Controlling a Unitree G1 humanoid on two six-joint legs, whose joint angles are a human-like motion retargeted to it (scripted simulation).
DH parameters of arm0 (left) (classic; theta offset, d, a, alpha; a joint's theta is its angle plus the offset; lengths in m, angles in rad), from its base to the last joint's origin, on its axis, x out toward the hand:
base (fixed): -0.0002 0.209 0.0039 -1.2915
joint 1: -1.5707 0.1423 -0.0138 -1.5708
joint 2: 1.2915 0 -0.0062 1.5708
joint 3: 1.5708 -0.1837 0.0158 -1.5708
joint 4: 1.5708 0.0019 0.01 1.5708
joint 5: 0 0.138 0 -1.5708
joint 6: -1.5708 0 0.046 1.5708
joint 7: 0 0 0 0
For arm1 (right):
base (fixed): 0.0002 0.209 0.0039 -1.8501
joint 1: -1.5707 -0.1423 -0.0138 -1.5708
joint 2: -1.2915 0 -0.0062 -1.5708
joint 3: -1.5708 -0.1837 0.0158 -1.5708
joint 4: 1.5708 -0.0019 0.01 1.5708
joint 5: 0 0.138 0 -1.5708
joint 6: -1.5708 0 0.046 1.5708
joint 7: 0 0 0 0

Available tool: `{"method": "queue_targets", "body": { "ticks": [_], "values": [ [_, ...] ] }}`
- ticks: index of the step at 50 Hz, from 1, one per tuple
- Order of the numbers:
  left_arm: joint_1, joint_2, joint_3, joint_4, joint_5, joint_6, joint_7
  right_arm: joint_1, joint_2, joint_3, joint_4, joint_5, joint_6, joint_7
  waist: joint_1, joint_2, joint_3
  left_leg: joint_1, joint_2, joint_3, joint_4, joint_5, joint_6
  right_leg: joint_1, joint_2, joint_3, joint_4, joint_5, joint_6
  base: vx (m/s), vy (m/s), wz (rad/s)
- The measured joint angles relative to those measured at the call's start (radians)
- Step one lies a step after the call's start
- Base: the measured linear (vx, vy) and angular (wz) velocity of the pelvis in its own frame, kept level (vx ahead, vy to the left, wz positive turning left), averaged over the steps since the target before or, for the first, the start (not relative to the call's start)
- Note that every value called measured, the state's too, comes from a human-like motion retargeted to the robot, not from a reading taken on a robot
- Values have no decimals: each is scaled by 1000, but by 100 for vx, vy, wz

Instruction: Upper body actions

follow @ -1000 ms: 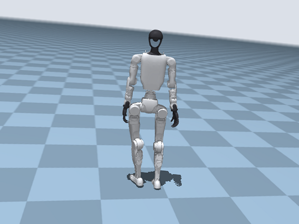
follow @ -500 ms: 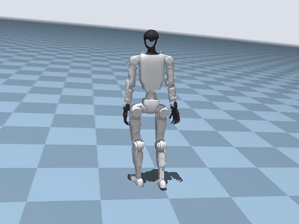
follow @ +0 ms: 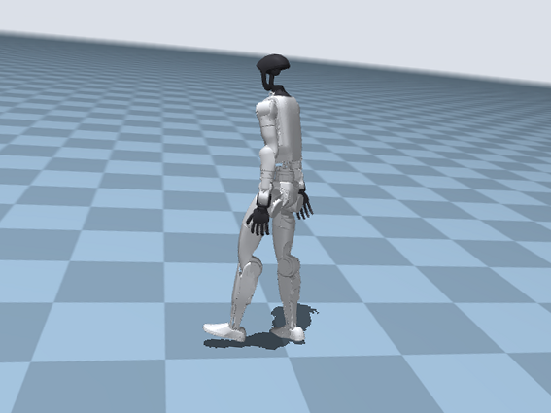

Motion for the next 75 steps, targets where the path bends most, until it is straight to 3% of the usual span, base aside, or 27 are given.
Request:
{"method": "queue_targets", "body": {
  "ticks": [2, 6, 10, 15, 21, 24, 25, 26, 30, 33, 35, 38, 40, 43, 45, 48, 53, 55, 56, 57, 58, 59, 62, 67, 75],
  "values": [
    [1, -8, 7, -2, -13, -6, 4, 0, 5, -10, -12, 13, -9, -12, -25, -7, -11, 16, 21, 163, 5, -2, -18, 11, -21, -116, -17, -7, 8, -14, 2, 303],
    [-12, -3, -7, 10, 2, 0, 3, 35, 9, -46, -13, 89, -54, 26, -5, -25, -24, 46, 26, 213, 36, 19, -17, 50, -55, -341, -35, -38, 29, -3, 6, 301],
    [-28, 0, -29, 25, 7, 11, -6, 72, 6, -84, 18, 98, -43, 88, 54, -48, -49, 102, 32, 269, 63, 41, -1, 74, -73, -490, -41, -67, 55, 5, 14, 283],
    [-39, 2, -30, 35, 8, 28, -32, 105, -8, -84, 48, 50, -2, 49, 64, -98, -109, 210, 35, 564, 75, 35, 33, 104, -90, -711, -78, -81, 113, 10, 12, 318],
    [-39, -2, -20, 53, -17, 32, -28, 148, -5, -127, -22, 9, -20, -10, 6, -121, -175, 202, 7, 469, 136, 53, 39, 134, -79, -960, -101, -63, 195, 18, 14, 307],
    [-27, -14, -17, 63, -28, 30, -18, 155, -8, -160, -51, 22, -46, -13, 43, -78, -178, 234, -20, 447, 66, 59, -63, 155, -34, -1018, -80, -55, 217, 22, 28, 140],
    [-18, -20, -13, 66, -31, 28, -13, 157, -11, -168, -57, 26, -51, -9, 56, -63, -182, 252, -39, 482, 33, 44, -66, 164, -24, -1029, -71, -50, 220, 34, 39, 97],
    [-11, -29, -1, 78, -34, 27, -12, 153, -15, -174, -62, 28, -45, -1, 52, -50, -182, 236, -50, 372, 21, 37, -57, 178, -26, -1034, -64, -37, 214, 35, 41, 85],
    [-5, -40, 33, 123, -46, 35, -1, 133, 1, -208, -89, 83, -42, -2, 38, -5, -168, 199, -43, 229, 38, 19, -44, 230, -48, -997, -18, 44, 209, 20, 33, 103],
    [-10, -27, 34, 147, -35, 37, 12, 133, 11, -223, -101, 136, -107, 26, 27, 47, -152, 206, -19, 164, 43, -4, -39, 282, -53, -1015, 49, 122, 170, 25, 27, 141],
    [-9, -6, 23, 172, -11, 44, 17, 154, 17, -224, -115, 128, -107, 58, 29, 98, -142, 225, 24, 114, 52, -21, -40, 313, -81, -957, 167, 177, 86, 44, 24, 141],
    [-21, 34, 11, 199, 23, 57, 19, 156, 20, -215, -110, 108, -82, 37, 22, 133, -113, 231, 65, 43, 91, -40, -43, 246, -204, -714, 466, 177, -27, 32, 17, 138],
    [-30, 58, 10, 208, 37, 66, 23, 145, 23, -203, -99, 95, -79, 29, 25, 126, -104, 218, 57, 13, 102, -43, -35, 166, -255, -554, 588, 149, -16, 16, 8, 107],
    [-31, 95, 14, 217, 60, 87, 21, 134, 33, -175, -94, 69, -73, 32, -25, 127, -108, 187, 44, -56, 91, -31, -12, -1, -123, -210, 622, 104, 62, 7, -3, 174],
    [-27, 112, 26, 218, 73, 101, 13, 129, 40, -161, -96, 58, -72, 31, -47, 133, -124, 161, 45, -87, 84, -23, -1, -56, -67, -117, 595, 54, 90, 7, -7, 148],
    [-14, 136, 32, 216, 86, 109, -5, 128, 51, -141, -106, 56, -80, 18, -81, 130, -137, 140, 30, -153, 66, -4, 11, -94, -13, -34, 451, -39, 119, 8, -10, 142],
    [-2, 152, 40, 212, 107, 125, -5, 130, 60, -122, -98, 71, -92, 12, -97, 51, -113, 201, -92, -210, 6, 22, 36, -96, 30, 214, 117, -97, 140, 13, -10, 123],
    [5, 148, 45, 212, 107, 128, 4, 133, 62, -120, -81, 70, -90, 18, -83, 7, -101, 246, -148, -219, -10, 24, 33, -87, 13, 278, -9, 38, 132, 19, -5, 93],
    [9, 146, 48, 213, 109, 130, 5, 135, 63, -120, -73, 67, -89, 22, -71, -3, -111, 247, -156, -228, -10, 23, 28, -89, 26, 356, -5, 6, 151, 18, -4, 64],
    [12, 141, 52, 214, 112, 133, 6, 137, 65, -122, -62, 64, -85, 26, -57, -10, -124, 243, -163, -241, -8, 22, 23, -87, 26, 355, -5, -22, 159, 19, -5, 61],
    [18, 130, 55, 216, 118, 139, 5, 140, 67, -129, -45, 61, -79, 33, -38, -13, -144, 231, -168, -261, 0, 21, 18, -77, 1, 195, -10, -39, 144, 19, -7, 61],
    [21, 118, 56, 218, 118, 141, 8, 140, 67, -135, -35, 61, -75, 37, -15, -13, -152, 224, -167, -268, 5, 20, 15, -71, -8, 167, -18, -42, 145, 15, -10, 41],
    [33, 71, 68, 224, 79, 118, 34, 127, 70, -132, -26, 70, -70, 35, 47, -8, -139, 231, -154, -274, 18, 18, 5, -50, 3, 195, -32, -40, 142, 2, -14, 17],
    [76, 41, 60, 248, 86, 103, 14, 113, 81, -108, -60, 45, -68, 35, -7, 1, -156, 227, -151, -354, 22, 26, -3, -2, 14, 103, -66, -54, 120, 7, -12, 82],
    [92, 33, 25, 260, 149, 100, 80, 109, 91, -91, -100, 51, -87, 69, 9, -6, -167, 218, -135, -393, 22, 37, -23, 20, 32, 43, -80, -65, 92, 1, -13, 39]
  ]
}}
